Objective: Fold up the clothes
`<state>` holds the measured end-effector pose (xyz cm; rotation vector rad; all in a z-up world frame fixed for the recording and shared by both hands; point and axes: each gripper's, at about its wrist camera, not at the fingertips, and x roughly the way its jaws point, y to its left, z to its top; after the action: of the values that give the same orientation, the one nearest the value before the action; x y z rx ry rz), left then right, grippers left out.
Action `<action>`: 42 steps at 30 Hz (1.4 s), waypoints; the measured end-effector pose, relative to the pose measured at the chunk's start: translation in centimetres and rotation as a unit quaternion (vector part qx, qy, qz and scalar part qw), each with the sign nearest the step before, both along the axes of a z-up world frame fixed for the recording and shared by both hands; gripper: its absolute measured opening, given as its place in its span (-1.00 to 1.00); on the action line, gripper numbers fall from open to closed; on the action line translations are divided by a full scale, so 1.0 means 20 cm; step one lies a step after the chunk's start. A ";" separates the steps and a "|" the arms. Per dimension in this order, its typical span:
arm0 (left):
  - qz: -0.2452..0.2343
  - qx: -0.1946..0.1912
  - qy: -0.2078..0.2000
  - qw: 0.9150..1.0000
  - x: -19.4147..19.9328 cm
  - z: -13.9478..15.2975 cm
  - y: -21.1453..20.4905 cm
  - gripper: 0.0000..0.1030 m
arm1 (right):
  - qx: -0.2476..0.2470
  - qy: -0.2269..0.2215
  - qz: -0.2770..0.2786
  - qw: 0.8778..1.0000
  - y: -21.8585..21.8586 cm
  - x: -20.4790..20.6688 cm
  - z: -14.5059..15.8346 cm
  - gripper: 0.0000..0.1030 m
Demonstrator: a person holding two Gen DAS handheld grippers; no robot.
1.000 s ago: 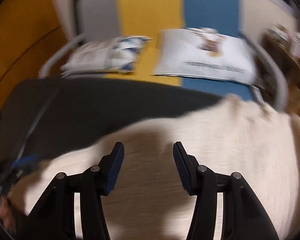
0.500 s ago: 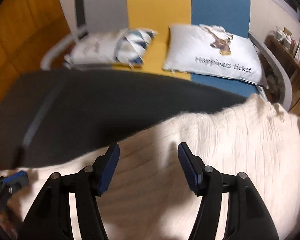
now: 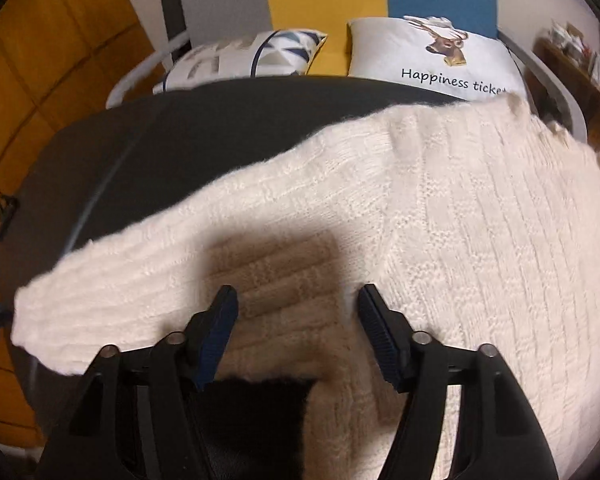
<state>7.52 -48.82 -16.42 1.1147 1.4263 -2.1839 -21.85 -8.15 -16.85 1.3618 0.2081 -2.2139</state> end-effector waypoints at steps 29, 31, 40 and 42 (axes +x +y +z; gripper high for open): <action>0.023 0.072 0.034 0.997 0.13 -0.09 0.07 -0.58 | 0.046 0.025 0.049 0.997 -0.39 0.10 0.03 0.70; 0.024 0.080 0.041 0.996 0.12 -0.10 0.07 -0.58 | 0.051 0.022 0.046 0.997 -0.40 0.10 0.03 0.70; 0.015 0.106 0.074 0.992 0.15 -0.06 0.03 -0.58 | 0.052 0.023 0.047 0.997 -0.39 0.10 0.04 0.71; 0.012 0.114 0.090 0.989 0.14 -0.04 0.04 -0.58 | 0.051 0.025 0.048 0.997 -0.39 0.10 0.04 0.71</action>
<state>10.37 -48.10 -17.30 0.9838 1.7955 -2.1936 -19.78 -16.00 -16.15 1.3232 0.4011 -2.1848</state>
